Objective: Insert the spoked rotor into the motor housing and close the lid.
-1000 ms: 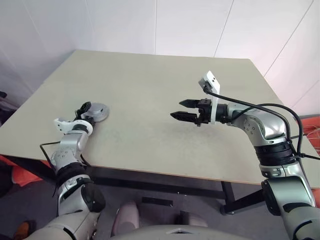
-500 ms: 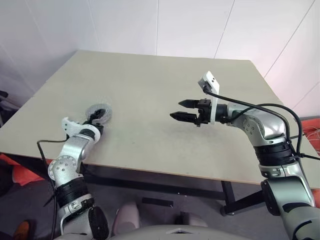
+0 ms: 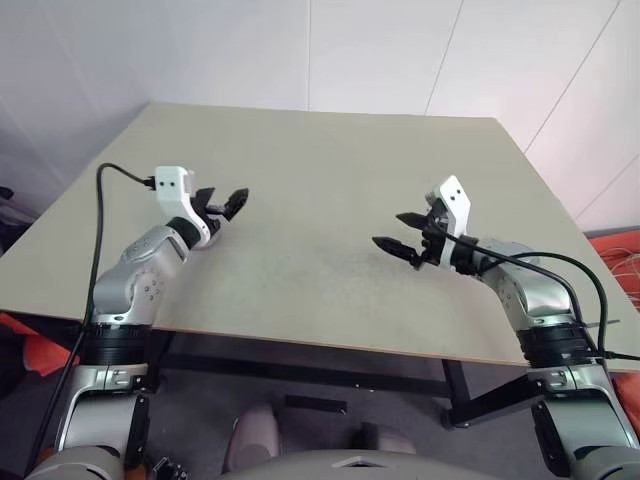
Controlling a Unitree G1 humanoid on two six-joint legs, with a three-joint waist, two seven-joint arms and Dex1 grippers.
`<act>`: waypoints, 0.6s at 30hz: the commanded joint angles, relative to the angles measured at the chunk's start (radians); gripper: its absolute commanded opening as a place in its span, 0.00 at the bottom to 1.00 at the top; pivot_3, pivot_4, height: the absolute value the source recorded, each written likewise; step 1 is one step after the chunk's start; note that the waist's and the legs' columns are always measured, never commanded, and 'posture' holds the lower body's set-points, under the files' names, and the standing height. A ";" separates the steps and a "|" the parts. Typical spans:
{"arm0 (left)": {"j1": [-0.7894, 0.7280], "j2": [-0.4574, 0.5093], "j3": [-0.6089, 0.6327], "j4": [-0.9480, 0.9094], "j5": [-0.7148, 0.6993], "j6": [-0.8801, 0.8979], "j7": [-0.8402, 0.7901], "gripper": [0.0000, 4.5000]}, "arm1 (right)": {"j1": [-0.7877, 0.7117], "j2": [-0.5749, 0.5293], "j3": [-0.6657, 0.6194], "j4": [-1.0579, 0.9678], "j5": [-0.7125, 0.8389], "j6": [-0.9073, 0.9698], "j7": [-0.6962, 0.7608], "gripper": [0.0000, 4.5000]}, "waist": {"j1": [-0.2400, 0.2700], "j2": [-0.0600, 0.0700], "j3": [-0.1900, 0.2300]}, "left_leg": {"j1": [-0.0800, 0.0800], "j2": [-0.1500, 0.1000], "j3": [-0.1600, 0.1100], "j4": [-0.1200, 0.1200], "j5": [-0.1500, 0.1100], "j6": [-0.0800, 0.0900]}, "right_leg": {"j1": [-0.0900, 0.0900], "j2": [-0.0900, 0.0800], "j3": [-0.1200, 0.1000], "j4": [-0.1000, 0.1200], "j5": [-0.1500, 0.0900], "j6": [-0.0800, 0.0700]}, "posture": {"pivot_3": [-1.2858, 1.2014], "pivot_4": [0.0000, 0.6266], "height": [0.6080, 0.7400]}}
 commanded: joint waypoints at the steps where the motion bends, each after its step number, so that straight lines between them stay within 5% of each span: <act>1: -0.035 -0.003 0.003 0.013 0.025 -0.033 -0.088 1.00 | -0.003 -0.017 -0.020 -0.009 -0.004 -0.060 0.041 1.00 | -0.010 0.000 0.000 | 0.000 0.000 0.000 0.000 0.000 0.000 | 0.000 0.000 0.000 0.000 0.000 0.000 | 0.52 0.00 1.00; 8: 0.038 0.051 -0.004 0.028 0.045 -0.061 -0.346 1.00 | 0.042 -0.070 -0.024 -0.016 0.033 -0.092 0.209 1.00 | -0.016 0.001 0.000 | 0.001 0.001 0.001 0.000 -0.002 0.004 | 0.000 0.000 0.001 0.000 0.001 -0.002 | 0.52 0.00 1.00; 18: 0.061 0.099 0.006 0.094 0.117 -0.182 -0.525 1.00 | -0.003 -0.057 -0.011 0.033 -0.008 -0.143 0.231 1.00 | -0.013 0.001 0.000 | 0.003 0.001 0.001 0.000 -0.003 0.011 | 0.001 0.000 0.002 0.000 0.001 -0.003 | 0.52 0.00 1.00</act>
